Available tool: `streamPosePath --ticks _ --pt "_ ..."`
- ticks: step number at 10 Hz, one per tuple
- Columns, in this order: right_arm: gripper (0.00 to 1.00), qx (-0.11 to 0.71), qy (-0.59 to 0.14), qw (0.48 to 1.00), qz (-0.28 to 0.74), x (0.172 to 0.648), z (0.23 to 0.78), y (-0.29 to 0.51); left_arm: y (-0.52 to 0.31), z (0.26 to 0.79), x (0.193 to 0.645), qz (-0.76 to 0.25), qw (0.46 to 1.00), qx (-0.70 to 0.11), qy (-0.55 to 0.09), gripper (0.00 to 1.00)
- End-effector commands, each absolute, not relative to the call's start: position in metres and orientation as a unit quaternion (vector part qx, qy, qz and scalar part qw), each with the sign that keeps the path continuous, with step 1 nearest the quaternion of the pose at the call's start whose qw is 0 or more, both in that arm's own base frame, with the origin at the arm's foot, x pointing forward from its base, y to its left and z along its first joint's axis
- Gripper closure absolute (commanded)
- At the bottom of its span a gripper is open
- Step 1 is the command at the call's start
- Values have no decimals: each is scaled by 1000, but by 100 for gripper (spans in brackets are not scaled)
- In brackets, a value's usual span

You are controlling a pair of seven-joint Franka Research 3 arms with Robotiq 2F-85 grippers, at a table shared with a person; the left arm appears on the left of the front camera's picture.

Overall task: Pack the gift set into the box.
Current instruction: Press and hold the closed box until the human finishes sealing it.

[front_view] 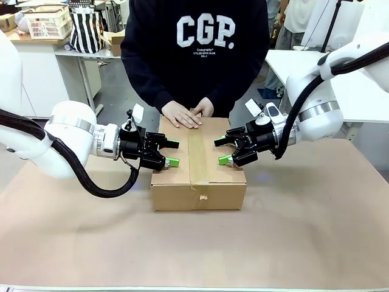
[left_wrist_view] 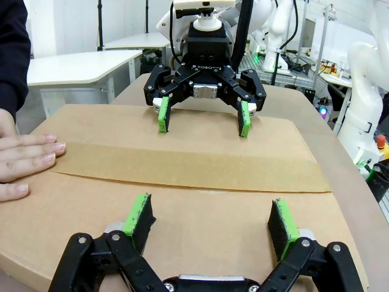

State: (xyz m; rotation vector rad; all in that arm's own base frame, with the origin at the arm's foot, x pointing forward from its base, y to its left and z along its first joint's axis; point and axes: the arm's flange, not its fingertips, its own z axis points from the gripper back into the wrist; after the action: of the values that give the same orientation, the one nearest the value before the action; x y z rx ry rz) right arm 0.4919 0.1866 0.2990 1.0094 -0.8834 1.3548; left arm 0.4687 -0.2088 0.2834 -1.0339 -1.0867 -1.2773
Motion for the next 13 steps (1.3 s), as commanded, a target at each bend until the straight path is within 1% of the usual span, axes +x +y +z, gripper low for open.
streamPosePath --ticks 1,13 --pt "0 430 -376 581 580 491 296 187 -208 278 468 -540 552 -436 -463 0" --pt "0 430 -376 581 580 491 296 187 -208 278 468 -540 552 -436 -463 0"
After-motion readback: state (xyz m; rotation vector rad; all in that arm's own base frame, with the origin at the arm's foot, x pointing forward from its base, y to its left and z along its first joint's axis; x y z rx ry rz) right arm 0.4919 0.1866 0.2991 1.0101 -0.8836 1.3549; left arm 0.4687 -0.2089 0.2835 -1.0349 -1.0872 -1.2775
